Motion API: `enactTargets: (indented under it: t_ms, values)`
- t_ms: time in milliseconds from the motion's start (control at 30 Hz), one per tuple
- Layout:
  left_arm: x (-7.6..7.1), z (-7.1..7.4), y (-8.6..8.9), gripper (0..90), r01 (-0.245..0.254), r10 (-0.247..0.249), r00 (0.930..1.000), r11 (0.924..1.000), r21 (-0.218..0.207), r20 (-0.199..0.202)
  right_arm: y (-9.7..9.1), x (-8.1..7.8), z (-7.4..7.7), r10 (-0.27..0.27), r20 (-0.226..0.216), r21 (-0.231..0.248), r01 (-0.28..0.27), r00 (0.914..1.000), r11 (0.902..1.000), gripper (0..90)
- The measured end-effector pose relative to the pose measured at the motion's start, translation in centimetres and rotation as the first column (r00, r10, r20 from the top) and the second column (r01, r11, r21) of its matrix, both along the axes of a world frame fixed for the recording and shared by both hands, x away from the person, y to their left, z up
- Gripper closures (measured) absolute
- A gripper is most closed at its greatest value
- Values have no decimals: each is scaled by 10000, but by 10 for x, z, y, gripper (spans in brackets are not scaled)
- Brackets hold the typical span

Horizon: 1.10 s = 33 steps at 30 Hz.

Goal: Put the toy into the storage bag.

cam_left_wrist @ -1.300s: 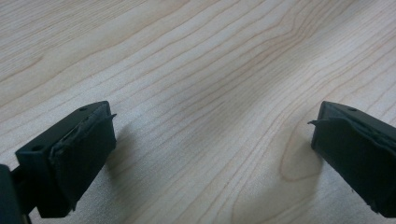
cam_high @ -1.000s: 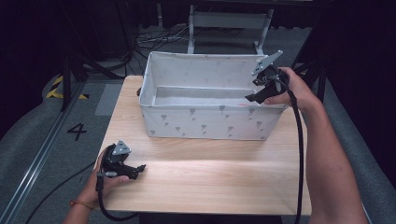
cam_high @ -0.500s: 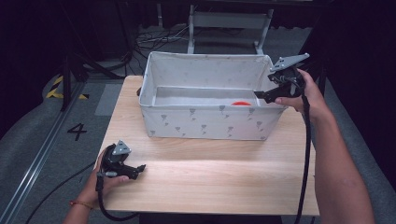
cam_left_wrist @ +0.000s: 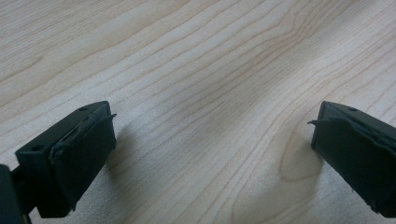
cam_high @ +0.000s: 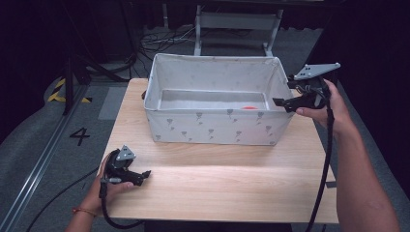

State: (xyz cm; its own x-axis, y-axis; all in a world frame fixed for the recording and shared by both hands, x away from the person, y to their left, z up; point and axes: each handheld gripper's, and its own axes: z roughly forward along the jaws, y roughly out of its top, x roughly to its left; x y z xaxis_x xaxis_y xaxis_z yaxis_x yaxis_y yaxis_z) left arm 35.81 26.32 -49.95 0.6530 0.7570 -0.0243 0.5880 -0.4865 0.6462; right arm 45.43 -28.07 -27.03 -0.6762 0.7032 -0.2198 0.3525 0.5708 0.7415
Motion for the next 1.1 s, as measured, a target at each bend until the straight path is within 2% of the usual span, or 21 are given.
enactTargets:
  t_ms: [33, 133, 200, 333, 433, 533, 600, 733, 933, 1100]
  values:
    - [0, 0, 0, 2, 0, 0, 10000, 10000, 2, 1, -1, -3, 0, -50, 81, -85, 51, 10000, 10000, 236]
    - [0, 0, 0, 2, 3, -3, 10000, 10000, 2, 1, -8, -11, -1, -160, 145, 70, 159, 9998, 9998, 234]
    - [0, 0, 0, 1, -1, 1, 10000, 10000, -3, -1, -11, -16, -2, -196, 88, -38, 197, 9998, 9998, 234]
    - [0, 0, 0, 1, -1, 1, 10000, 10000, -1, 0, -16, -28, -5, -297, 293, -215, 303, 9991, 9993, 233]
    - [0, 0, 0, 2, -2, 2, 10000, 10000, -2, 1, -17, -35, -5, -214, 363, -56, 216, 9991, 9998, 231]
    - [0, 0, 0, 2, -2, 2, 10000, 10000, -3, 3, -18, -44, -6, -190, 565, -325, 209, 9982, 9993, 228]
    - [0, 0, 0, 2, -16, 16, 10000, 10000, 11, -3, -20, -49, -8, -244, 646, -261, 261, 9976, 9993, 228]
    - [0, 0, 0, 2, -19, 19, 10000, 10000, 9, -4, -22, -57, -19, -259, 731, -495, 295, 9970, 9983, 221]
    - [0, 0, 0, 2, -4, 4, 10000, 10000, -15, -9, -25, -69, -37, -338, 784, -631, 388, 9964, 9973, 217]
    - [0, 0, 0, 2, -12, 12, 10000, 10000, -18, -11, -26, -74, -48, -210, 703, -608, 253, 9973, 9978, 234]
